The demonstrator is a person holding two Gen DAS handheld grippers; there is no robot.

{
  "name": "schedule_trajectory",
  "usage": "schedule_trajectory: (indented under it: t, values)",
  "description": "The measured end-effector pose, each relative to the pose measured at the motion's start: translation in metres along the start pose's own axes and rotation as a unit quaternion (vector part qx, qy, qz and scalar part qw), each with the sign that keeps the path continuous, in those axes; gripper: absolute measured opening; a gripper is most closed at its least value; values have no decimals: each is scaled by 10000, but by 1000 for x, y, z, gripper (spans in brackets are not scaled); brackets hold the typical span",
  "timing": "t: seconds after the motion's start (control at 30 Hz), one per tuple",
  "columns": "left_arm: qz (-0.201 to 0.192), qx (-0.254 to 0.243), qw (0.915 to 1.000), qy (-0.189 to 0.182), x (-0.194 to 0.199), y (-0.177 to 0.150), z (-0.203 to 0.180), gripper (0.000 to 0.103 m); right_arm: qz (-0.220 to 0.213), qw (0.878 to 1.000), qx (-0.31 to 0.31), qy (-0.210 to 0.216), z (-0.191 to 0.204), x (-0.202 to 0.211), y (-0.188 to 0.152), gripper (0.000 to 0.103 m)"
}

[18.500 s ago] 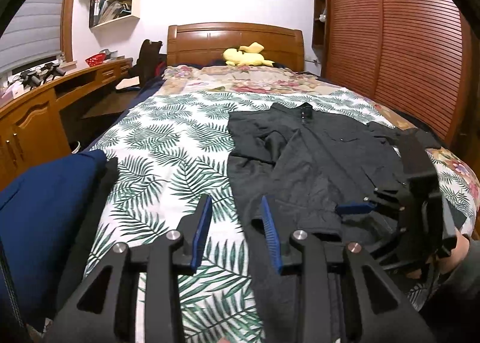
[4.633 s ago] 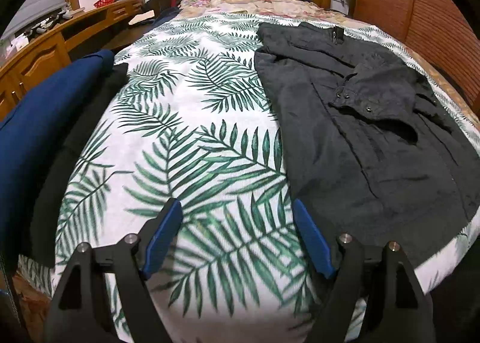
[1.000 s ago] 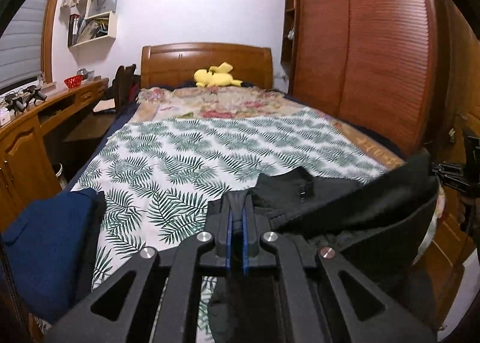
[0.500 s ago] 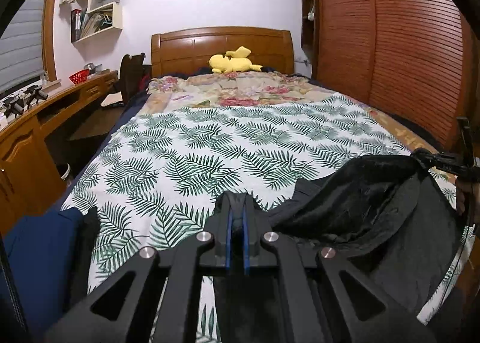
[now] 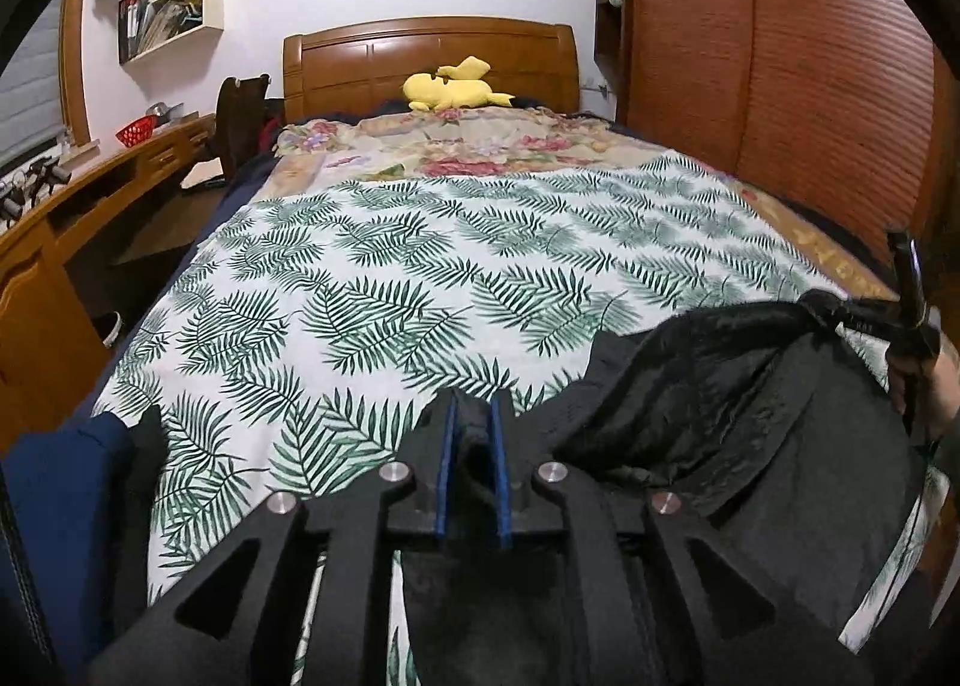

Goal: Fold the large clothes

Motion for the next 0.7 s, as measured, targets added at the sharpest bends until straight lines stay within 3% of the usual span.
schedule_trajectory:
  t: [0.07,0.13,0.2,0.27,0.53,0.7]
  values:
    - [31,-40,10000,5,2,-4,-3,16,-65,10000,7,49,-1,5,0,17]
    - [14,-85,10000,-11,6,-7,-5,18,-159,9999,24,63,-1,13,2,25]
    - [-12,-142,9999,-28,10,-12,-8,20,-379,9993,16,68,-5,26,5,54]
    - [-10,-130,9999,-87,14,-16,-11,21,-537,9985,-3,125,-9,36,8,66]
    - [144,-117,9989,-420,24,-39,-23,23,117,9998,159,-52,-21,7,-2,66]
    - [334,-208,9979,-514,20,-58,-36,24,690,9974,-43,201,-31,-32,-6,66]
Point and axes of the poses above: each gripper's, at about its wrist camera, not at the fingertips, and x roughly against the way its jaws point, z to its left, y to its top, the point moved 1 cm from there along -x, roughly the way its jaws point, and after that the axes turned 2 degrees about y, right-handed, at the moved point
